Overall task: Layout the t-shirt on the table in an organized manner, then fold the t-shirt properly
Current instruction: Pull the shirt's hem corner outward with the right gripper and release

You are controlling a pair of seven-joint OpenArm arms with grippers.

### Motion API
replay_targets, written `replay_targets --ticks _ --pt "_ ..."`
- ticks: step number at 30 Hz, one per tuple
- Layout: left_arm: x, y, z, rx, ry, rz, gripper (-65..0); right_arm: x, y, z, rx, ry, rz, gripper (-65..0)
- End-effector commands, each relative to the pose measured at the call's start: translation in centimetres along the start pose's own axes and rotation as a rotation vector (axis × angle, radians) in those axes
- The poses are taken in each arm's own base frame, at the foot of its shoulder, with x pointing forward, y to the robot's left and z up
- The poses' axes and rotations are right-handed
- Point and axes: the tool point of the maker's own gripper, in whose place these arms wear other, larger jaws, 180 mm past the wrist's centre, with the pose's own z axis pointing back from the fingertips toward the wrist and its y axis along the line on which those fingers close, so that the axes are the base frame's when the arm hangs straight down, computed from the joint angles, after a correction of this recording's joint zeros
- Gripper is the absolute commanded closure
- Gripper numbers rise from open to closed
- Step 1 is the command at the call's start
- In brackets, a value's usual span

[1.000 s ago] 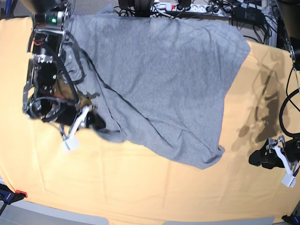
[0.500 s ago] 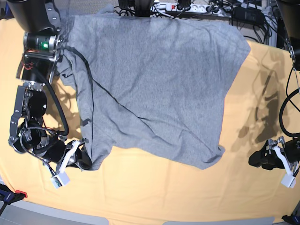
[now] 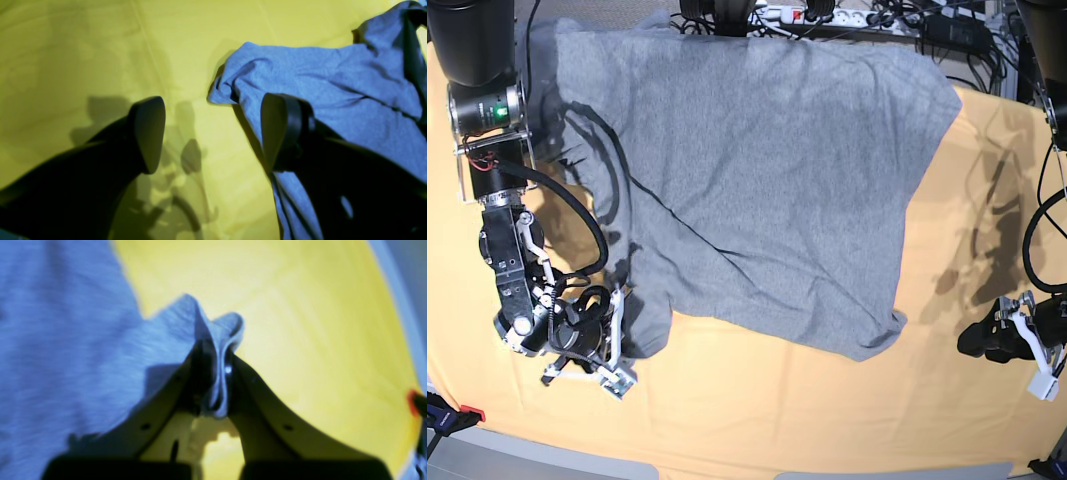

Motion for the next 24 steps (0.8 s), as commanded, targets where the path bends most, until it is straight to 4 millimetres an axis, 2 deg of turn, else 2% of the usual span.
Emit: replay_targets --ticks 1,7,17,20,22,24 --pt "2.6 0.1 1.3 0.007 -0.07 -0.03 -45.1 2.1 -2.6 1.0 -0.083 -0.059 -0.003 0.0" --pt "2.6 0.1 1.3 0.007 -0.07 -0.03 -45.1 2.4 -5.1 1.4 -0.219 -0.083 -0.049 0.0" --pt "2.7 0.0 1.3 0.0 -0.077 -0.027 -45.1 4.2 -5.3 1.7 -0.237 -0.175 -0.028 0.0" --pt "2.7 0.0 1.3 0.0 -0.077 -0.027 -45.1 3.8 -4.8 1.2 -0.206 -0.165 -0.023 0.0" --pt "2.7 0.0 1.3 -0.001 -0.078 -0.027 -45.1 2.8 -4.5 0.5 -0.186 -0.137 -0.026 0.0" --pt "2.7 0.0 1.3 -0.001 -0.078 -0.027 -45.1 1.5 -5.2 -0.2 -0.21 -0.108 -0.066 0.0"
